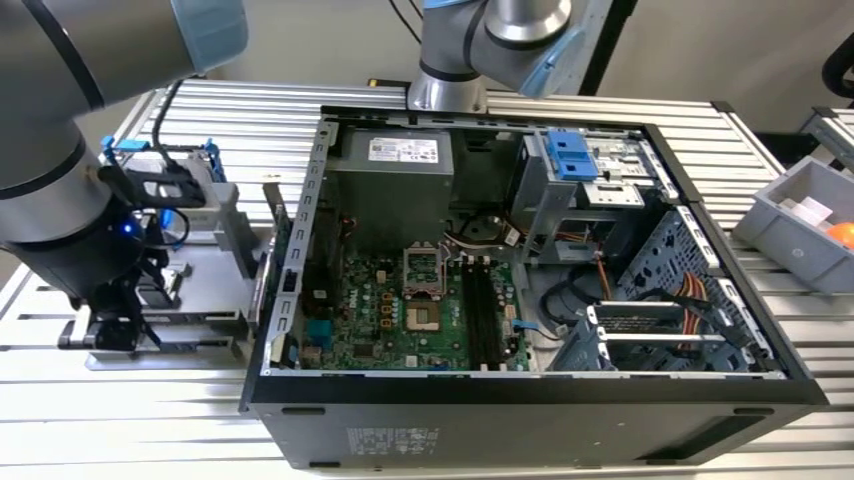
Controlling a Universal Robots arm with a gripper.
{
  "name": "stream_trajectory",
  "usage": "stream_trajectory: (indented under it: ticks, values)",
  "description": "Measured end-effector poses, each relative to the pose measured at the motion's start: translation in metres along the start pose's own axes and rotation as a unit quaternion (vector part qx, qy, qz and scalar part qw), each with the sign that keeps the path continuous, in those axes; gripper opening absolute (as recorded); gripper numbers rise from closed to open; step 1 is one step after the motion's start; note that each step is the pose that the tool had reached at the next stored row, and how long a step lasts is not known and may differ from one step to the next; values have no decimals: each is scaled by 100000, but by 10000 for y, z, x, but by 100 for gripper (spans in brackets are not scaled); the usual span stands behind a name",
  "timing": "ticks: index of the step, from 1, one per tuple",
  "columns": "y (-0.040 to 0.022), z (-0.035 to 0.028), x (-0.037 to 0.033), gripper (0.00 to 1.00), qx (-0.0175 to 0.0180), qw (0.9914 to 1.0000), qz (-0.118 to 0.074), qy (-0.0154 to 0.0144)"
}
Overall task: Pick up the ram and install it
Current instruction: 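Pick up the ram and move it above insertion slot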
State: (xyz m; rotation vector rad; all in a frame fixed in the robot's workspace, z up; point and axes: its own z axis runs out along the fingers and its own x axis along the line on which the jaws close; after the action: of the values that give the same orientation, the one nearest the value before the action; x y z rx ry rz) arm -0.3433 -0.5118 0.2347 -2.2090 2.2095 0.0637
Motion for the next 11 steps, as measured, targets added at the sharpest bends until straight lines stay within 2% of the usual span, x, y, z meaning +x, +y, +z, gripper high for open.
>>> stream_trajectory:
  ticks: [11]
  values:
    - [0, 72, 15, 100, 8, 100000, -4, -16]
